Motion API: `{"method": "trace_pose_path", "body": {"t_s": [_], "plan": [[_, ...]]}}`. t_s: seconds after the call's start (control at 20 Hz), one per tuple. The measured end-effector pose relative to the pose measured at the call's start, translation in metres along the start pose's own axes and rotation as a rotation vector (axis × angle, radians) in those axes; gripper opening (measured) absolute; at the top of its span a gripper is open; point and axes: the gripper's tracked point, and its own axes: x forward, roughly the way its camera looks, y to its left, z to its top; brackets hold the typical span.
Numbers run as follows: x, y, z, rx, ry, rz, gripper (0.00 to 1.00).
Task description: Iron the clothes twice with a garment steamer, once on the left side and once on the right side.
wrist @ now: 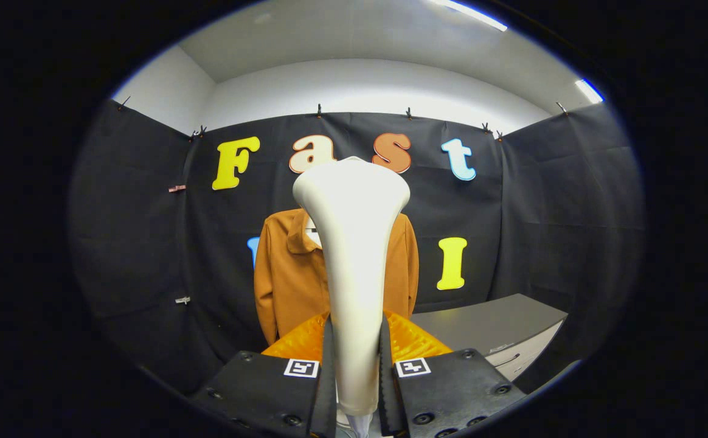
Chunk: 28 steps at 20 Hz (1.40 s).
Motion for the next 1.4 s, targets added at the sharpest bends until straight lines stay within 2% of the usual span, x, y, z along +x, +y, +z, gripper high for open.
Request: {"method": "trace_pose_path", "body": {"t_s": [1.05, 1.4], "plan": [[0.007, -0.011, -0.004, 0.006, 0.010, 0.018, 0.31], [0.017, -0.023, -0.013, 0.009, 0.031, -0.007, 0.31]]}}
